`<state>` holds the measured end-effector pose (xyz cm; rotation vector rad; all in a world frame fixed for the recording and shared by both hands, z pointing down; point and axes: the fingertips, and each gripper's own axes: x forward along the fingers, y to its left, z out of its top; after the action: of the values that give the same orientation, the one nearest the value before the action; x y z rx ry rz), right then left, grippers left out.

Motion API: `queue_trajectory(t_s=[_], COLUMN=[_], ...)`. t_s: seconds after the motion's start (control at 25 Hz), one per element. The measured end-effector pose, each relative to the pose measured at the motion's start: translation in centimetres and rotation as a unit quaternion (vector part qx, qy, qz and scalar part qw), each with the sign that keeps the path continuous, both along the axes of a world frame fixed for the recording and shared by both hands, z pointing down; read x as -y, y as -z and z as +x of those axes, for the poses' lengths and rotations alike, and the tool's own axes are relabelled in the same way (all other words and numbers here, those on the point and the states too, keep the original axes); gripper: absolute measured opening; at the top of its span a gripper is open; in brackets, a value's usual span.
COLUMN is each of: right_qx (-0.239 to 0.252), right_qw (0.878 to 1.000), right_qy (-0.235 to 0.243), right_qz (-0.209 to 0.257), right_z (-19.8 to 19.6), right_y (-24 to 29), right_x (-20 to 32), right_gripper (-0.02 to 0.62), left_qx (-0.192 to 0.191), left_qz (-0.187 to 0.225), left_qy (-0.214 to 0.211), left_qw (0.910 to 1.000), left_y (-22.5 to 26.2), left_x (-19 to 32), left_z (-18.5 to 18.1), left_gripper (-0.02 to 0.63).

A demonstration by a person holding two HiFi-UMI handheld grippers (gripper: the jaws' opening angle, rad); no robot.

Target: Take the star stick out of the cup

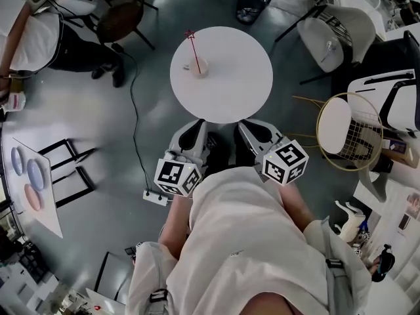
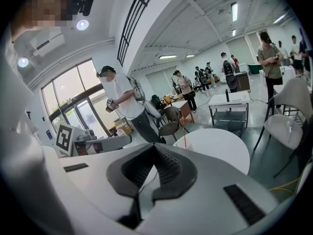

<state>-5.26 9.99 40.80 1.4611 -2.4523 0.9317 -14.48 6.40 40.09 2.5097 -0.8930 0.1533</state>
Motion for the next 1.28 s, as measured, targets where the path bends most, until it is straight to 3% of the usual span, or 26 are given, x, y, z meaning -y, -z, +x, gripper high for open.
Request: queue_trajectory(t_s=[0.36, 0.76, 1.08, 1.28], right_qx=[0.006, 0.016, 0.022, 0.027], right_qw=[1.0, 0.997, 0.993, 0.986], right_qy=[0.013, 0.071, 0.116, 0.16], right_qz=[-0.003, 0.01, -0.007, -0.027], right_z=[2.4, 5.2, 7.0, 7.3], right_y=[-0.3, 0.4, -0.9, -2.3], right_x=[4.3, 10.9, 15.3, 16.1], right_gripper=[0.007, 0.007, 0.007, 0.006], left_qx=[0.009, 0.018, 0.041, 0.065], left_qz=[-0.015, -0.023, -0.034, -0.046], left_qy=[0.024, 0.077, 0.132, 0.18], left_qw=[0.9996, 0.9966, 0.9898, 0.9806], left_y=[-0.9, -1.1, -2.7, -4.4], left_x=[2.7, 8.0, 11.2, 12.5], left_z=[2.3, 5.8, 6.8, 6.6], left_gripper=[0.011, 0.011, 0.011, 0.011])
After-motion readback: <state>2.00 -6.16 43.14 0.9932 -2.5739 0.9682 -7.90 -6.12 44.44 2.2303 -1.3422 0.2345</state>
